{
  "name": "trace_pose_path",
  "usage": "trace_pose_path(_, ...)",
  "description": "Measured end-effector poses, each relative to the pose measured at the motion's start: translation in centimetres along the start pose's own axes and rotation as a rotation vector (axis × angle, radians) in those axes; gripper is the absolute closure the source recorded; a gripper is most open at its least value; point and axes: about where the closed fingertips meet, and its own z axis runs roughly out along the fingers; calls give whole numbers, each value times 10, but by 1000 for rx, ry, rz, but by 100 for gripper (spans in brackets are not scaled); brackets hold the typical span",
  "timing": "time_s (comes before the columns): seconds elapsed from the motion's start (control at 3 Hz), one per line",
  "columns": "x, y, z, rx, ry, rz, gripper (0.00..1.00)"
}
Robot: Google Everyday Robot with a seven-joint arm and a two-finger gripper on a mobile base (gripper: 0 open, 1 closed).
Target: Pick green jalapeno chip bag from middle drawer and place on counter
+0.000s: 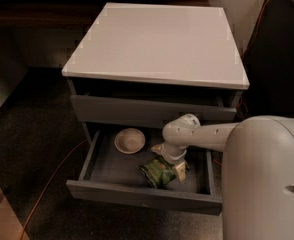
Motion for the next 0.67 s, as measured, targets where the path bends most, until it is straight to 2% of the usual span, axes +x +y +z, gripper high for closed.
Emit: trace_pose_path(0.67,-25,9,41,-48,-41,-21,3)
